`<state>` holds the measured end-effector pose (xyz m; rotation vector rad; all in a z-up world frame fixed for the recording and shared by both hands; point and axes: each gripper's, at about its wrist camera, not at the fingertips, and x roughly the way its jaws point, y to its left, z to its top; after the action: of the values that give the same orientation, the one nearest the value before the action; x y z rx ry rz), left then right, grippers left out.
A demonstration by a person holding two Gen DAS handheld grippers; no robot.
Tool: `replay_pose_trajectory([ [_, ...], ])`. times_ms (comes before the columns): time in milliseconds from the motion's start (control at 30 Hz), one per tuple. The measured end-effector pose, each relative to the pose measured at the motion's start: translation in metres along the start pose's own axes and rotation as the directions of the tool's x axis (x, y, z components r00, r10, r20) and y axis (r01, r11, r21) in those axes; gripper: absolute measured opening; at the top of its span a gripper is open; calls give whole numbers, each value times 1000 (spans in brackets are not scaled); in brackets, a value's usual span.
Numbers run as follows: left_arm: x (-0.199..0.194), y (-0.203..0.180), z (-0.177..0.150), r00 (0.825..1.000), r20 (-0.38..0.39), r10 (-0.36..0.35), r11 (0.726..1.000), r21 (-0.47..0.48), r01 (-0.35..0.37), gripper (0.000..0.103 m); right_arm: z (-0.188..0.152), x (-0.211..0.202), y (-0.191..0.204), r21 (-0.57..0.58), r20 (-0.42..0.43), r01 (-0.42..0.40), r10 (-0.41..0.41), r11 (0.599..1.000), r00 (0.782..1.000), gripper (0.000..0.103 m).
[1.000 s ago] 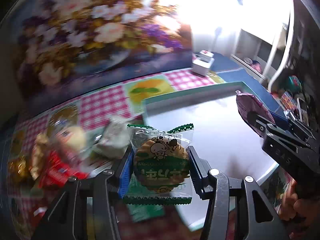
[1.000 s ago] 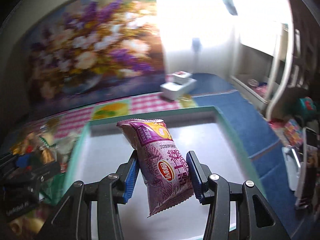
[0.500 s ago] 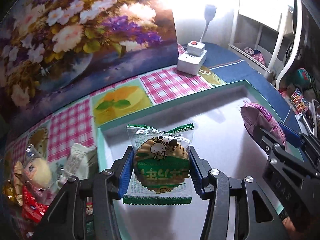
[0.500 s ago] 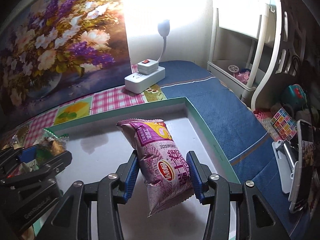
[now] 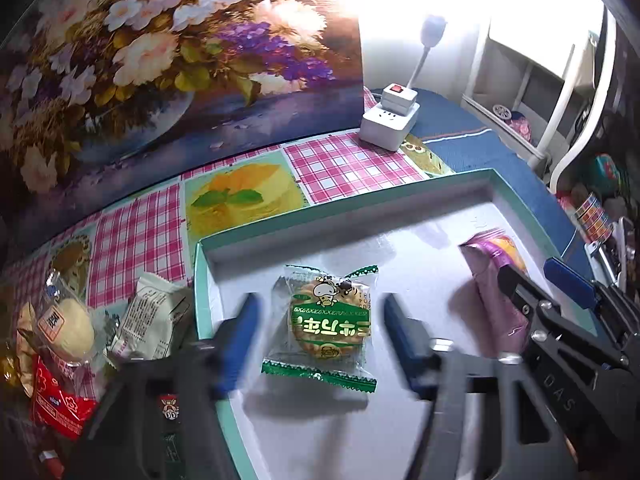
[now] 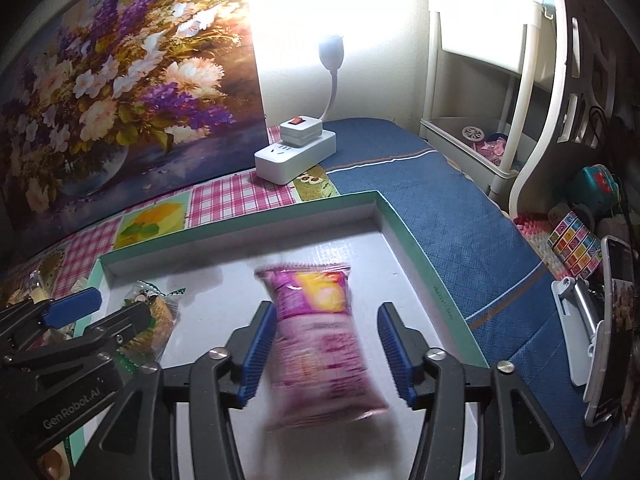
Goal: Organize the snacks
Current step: 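Withdraw both open grippers from the tray back toward the snacks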
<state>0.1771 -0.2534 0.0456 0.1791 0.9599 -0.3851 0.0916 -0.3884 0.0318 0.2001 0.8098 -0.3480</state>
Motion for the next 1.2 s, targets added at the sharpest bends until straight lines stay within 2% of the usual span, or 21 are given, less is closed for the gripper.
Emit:
replay_pose_trajectory([
  [33,-2,1,0,1000,4,-3,1000,-5,3,82,0,-1,0,0,3,3,-3,1000,1000,61],
  [67,-5,1,-1,1000,10,-2,1000,-6,3,82,0,-1,1,-3,4,5,-5,1000,1000,62],
  [200,-13,5,-4,999,32,-3,1000,-14,3,85,-2,-3,2,-5,2,-3,3,1000,1000,75],
  [233,-16,8,-6,999,33,-15,1000,-27,16,93,-3,-4,3,-6,5,-3,3,1000,1000,75],
  [267,-17,11,-8,999,33,-22,999,-37,23,96,-4,-5,4,-7,7,-6,6,1000,1000,77],
  [467,-34,31,-23,998,40,-45,996,-75,48,96,-9,-11,9,-22,1,-37,37,999,999,87],
  [600,-57,49,-35,997,70,-29,996,-87,35,96,-17,-19,17,-48,-8,-66,65,997,998,88],
  [800,-90,82,-66,994,100,41,994,-107,-30,97,-32,-35,37,-100,-35,-123,120,987,992,88],
  [967,-104,116,-112,992,71,105,983,-158,-93,98,-48,-49,62,-169,-69,-186,176,968,982,88],
  [1200,-120,148,-167,990,46,132,964,-238,-117,98,-70,-66,101,-265,-128,-276,250,924,960,88],
])
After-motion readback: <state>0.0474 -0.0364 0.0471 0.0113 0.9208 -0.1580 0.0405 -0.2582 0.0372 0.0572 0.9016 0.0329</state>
